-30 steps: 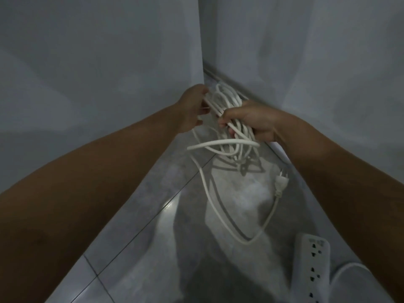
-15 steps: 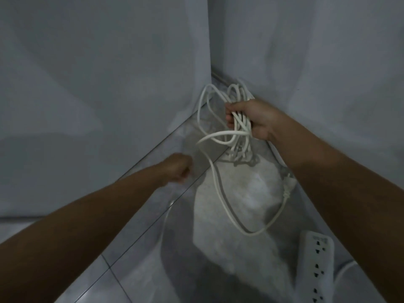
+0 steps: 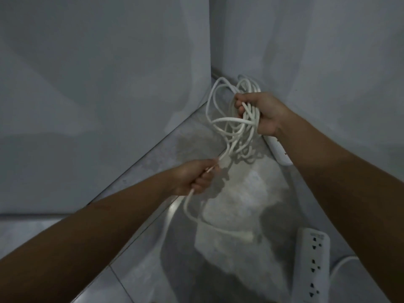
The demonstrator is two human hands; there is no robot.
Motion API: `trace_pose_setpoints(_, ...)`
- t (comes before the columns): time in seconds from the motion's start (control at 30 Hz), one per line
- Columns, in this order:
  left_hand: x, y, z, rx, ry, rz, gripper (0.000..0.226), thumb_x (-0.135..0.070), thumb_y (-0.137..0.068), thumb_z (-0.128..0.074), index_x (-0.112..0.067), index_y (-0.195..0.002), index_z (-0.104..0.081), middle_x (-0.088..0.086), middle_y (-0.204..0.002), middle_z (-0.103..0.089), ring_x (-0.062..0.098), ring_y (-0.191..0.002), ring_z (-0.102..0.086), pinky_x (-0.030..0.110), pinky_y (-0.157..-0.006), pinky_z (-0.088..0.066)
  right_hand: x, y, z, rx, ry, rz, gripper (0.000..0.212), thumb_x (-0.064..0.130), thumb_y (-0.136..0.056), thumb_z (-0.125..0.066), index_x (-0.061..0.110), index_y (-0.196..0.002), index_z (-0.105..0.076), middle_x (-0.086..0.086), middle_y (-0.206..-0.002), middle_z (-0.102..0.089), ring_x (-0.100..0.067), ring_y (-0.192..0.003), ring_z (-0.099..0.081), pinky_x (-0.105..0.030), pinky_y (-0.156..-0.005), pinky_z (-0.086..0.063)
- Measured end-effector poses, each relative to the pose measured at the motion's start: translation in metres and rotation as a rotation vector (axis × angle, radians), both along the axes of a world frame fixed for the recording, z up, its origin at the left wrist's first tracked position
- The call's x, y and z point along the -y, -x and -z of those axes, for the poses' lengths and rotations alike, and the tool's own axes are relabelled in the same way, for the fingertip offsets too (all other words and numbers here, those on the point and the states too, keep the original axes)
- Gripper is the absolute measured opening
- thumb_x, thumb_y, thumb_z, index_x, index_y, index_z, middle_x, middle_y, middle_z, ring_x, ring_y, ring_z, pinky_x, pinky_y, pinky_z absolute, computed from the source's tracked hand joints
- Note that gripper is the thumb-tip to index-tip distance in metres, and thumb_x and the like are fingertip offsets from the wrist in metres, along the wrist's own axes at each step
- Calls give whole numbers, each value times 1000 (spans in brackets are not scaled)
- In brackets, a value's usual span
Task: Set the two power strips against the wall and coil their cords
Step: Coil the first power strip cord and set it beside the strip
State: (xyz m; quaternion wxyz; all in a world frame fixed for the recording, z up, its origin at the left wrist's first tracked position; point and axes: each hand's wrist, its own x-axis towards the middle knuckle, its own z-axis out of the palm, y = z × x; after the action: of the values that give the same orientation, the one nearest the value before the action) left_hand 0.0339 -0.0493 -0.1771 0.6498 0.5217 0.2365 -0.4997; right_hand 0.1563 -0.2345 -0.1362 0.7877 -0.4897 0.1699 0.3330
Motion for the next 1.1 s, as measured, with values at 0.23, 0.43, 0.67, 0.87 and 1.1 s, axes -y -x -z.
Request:
trace_pose_setpoints(0.23,-84,-38,-17,235,-796,533,26,-32,-90,-60,-13,-73,-65,1,-50,-44,9,-34,-34,17,-39,-23,11,4,10,3,14,-127,22,14,-91,-49,13,-70,-55,3,-52,-54,-7,-41,-48,-23,-55,-46)
trace_pose_setpoints(0.43,-48,-77,-43,62,-457,-304,34,-18,-100,-44,-13,-66,-42,1,-52,-42,6,-24,-38,8,-29,-31,8,8,15,39,68,-171,21,18,-87,-43,12,-68,-52,1,-48,-48,-11,-39,-42,-28,-57,-38)
trace_pose_setpoints(0.67,10,-77,-57,119,-152,-780,33,-12,-98,-34,-12,-66,-43,1,-64,-45,10,-53,-40,18,-45,-40,14,8,19,99,144,-235,27,16,-91,-45,15,-64,-46,1,-52,-48,-12,-45,-44,-27,-61,-39)
trace_pose_setpoints(0.87,24,-85,-75,207,-121,-739,29,-14,-98,-37,-13,-70,-45,5,-77,-47,17,-65,-46,40,-88,-43,10,10,20,114,145,-248,23,12,-92,-53,13,-69,-52,-1,-57,-53,-13,-53,-49,-25,-63,-48)
trace_pose_setpoints(1.1,53,-76,-88,276,-86,-509,18,-20,-99,-48,-11,-86,-55,9,-60,-63,13,-37,-61,19,-31,-46,7,15,18,143,130,-304,17,15,-93,-51,3,-93,-62,-8,-71,-61,-18,-62,-59,-28,-67,-52)
